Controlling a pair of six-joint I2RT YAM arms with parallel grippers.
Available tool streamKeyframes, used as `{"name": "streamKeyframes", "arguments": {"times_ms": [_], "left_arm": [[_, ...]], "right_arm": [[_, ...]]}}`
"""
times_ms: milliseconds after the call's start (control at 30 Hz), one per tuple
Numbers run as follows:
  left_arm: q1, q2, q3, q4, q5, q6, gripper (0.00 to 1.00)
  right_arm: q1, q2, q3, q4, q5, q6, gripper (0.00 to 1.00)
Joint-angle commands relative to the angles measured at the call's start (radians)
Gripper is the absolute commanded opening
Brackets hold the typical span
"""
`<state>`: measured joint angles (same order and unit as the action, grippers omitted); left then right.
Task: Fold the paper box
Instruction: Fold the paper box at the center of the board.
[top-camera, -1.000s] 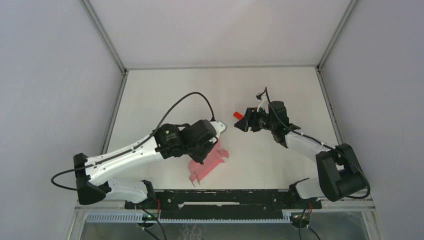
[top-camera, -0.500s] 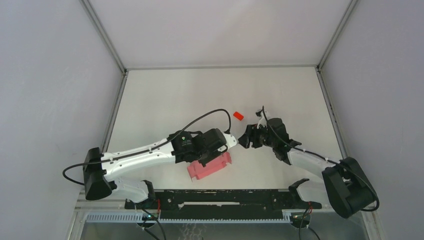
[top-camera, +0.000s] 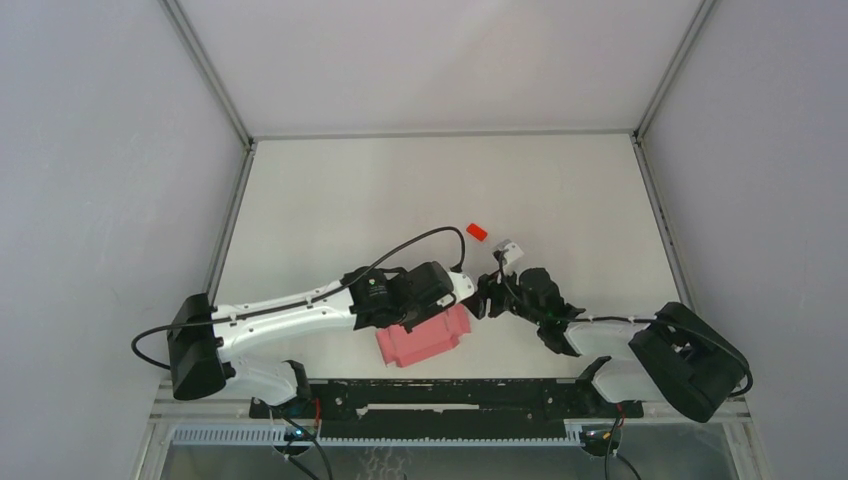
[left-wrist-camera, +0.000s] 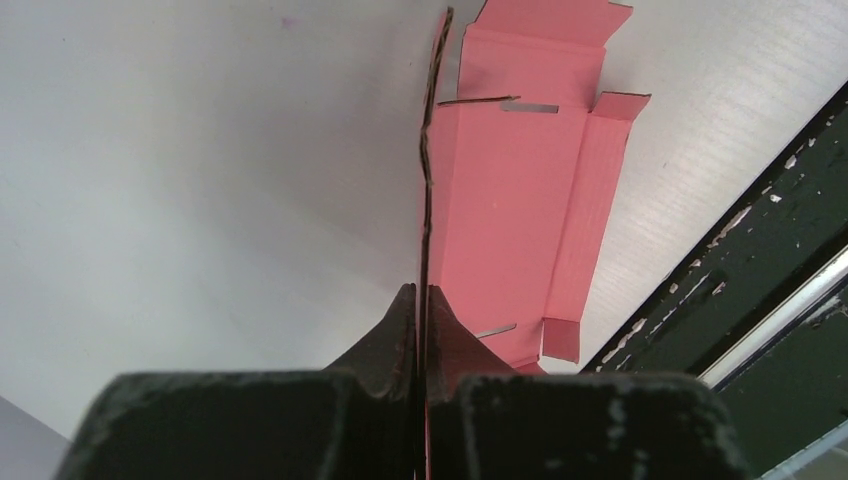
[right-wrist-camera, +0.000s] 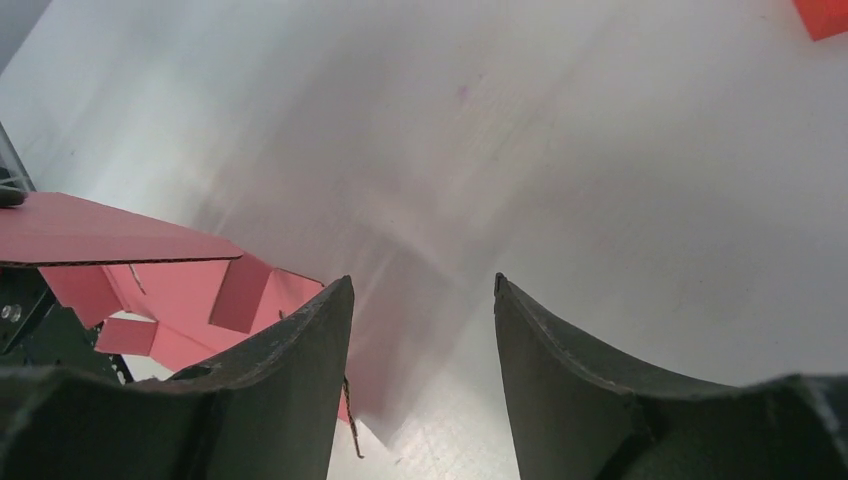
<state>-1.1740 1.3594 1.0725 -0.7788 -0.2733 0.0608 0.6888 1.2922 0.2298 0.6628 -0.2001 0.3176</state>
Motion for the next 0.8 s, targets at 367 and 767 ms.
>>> {"name": "streamKeyframes", "arguments": {"times_ms": [367, 767], "left_arm": [[-0.084, 0.005, 0.029, -0.013, -0.316, -0.011, 0.03], [-0.172, 0.101, 0.078, -0.046, -0.418, -0.038, 0.03]], "right_arm": [[0.032, -0.177, -0.055, -0.005, 0.122, 0.051, 0.60], [-0.055, 0.102, -0.059, 0.330, -0.014, 0.057, 0.55]]}}
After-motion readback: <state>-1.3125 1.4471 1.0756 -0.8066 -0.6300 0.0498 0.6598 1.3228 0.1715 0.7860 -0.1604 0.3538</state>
